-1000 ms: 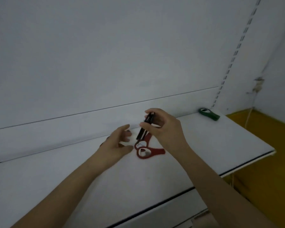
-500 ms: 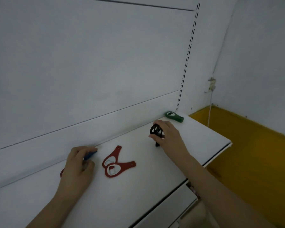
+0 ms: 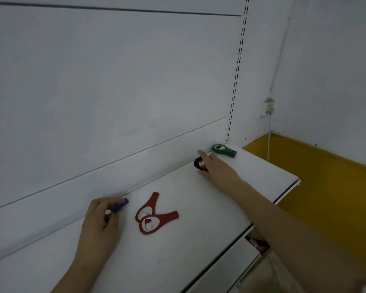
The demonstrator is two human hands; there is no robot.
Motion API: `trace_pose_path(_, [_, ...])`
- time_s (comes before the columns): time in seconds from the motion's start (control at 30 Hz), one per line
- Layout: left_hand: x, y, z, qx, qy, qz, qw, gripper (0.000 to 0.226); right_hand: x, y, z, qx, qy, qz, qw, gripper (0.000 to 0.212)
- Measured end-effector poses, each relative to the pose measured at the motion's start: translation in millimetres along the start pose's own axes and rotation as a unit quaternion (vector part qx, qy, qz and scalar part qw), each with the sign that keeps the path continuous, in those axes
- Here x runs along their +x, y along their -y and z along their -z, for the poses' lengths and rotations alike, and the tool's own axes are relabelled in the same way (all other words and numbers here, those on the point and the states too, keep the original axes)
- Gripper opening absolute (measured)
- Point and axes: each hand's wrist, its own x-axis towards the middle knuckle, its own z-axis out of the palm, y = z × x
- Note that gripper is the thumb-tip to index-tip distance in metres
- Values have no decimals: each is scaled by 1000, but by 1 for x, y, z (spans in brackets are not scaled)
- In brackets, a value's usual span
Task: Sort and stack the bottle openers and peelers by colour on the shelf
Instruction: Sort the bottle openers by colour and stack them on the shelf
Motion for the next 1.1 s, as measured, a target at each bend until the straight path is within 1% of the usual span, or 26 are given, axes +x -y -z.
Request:
trace_pose_path(0.07, [1,0,0,0,1,3,1000,44,15,-10,7,16,33,-52,998,70])
trace_pose_path(0.1, [2,0,0,0,4,5,1000,45,22,-13,8,25,37,-68,997,65])
trace_pose_path(0.17, [2,0,0,-6,5,5,1000,46,32,-17,8,56,29,-90,994,46])
trace_pose_path(0.23, [2,0,0,-15,6,5,1000,48,37,-18,5,83,15,-95,992,34])
trace_pose_path(0.3, [3,0,0,-17,9,2,1000,51,40,-18,4,95,8,-96,991,36])
trace_pose_path(0.43, [5,0,0,-19,10,0,1000,54,42,-15,2,67,1,-99,993,56])
trace_pose_path(0.53, [5,0,0,-25,12,3,1000,58,39,-18,2,47,5,-117,992,60])
trace_pose_path(0.6, [6,1,0,-31,15,7,999,59,36,-23,4,43,5,-133,990,55])
trace_pose_path(0.67, [6,1,0,-35,12,8,999,66,33,-28,7,58,6,-143,988,43])
trace_pose_path(0.73, [6,1,-1,-38,10,12,999,70,32,-29,10,74,7,-152,986,36])
trace_pose_path(0.83, [6,6,-2,-40,8,21,999,71,32,-27,12,78,0,-158,984,35])
trace_pose_path(0.9, [7,6,-2,-39,8,24,999,71,33,-24,10,82,-15,-163,983,37])
trace_pose_path(1.0, [7,6,-1,-44,3,29,999,71,33,-17,5,95,-61,-182,977,36])
trace_pose_path(1.1, [7,7,2,-42,-18,26,999,63,38,-11,-5,88,-96,-197,972,26])
